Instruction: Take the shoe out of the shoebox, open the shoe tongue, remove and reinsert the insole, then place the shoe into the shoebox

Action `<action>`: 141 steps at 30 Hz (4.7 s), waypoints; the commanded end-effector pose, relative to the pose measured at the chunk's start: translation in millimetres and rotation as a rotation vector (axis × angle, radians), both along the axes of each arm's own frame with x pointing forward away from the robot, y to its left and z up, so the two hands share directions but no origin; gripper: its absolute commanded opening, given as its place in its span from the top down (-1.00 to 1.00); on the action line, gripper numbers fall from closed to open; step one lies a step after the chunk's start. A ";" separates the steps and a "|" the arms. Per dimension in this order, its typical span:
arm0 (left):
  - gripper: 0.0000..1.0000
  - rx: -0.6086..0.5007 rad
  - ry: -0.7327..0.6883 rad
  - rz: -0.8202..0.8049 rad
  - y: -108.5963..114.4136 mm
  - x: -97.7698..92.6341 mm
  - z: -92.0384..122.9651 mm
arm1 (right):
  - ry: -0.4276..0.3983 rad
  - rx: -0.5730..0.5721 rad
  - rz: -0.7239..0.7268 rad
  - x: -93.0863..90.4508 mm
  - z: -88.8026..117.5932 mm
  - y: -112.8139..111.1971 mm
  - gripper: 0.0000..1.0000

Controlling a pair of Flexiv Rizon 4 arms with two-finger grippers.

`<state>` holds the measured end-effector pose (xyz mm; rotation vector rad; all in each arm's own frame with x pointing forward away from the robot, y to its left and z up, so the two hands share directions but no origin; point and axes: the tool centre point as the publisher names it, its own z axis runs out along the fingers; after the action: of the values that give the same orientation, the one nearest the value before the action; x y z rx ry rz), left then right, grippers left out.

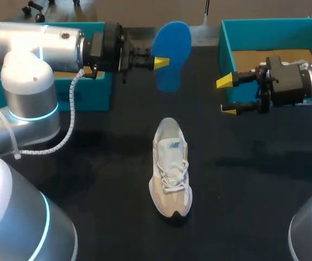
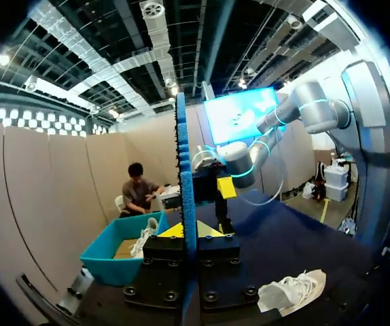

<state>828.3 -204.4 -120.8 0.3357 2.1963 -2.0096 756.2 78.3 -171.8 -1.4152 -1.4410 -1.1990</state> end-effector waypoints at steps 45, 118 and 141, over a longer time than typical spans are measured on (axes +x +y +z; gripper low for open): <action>1.00 -0.166 -1.602 0.022 -11.6 11.8 -15.7 | -0.001 0.000 -0.002 -0.3 -0.6 0.9 -1.00; 0.99 -0.167 -1.460 0.050 -48.0 -8.2 -34.1 | -0.056 0.005 0.037 25.5 3.8 73.1 1.00; -1.00 -0.027 -1.241 0.086 24.4 -0.5 -46.6 | -0.159 0.028 -0.058 25.1 -11.3 64.9 1.00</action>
<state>840.4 -195.5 -169.5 1.0949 1.2861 -1.1724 786.1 141.9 -180.3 -1.3730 -1.5084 -1.3523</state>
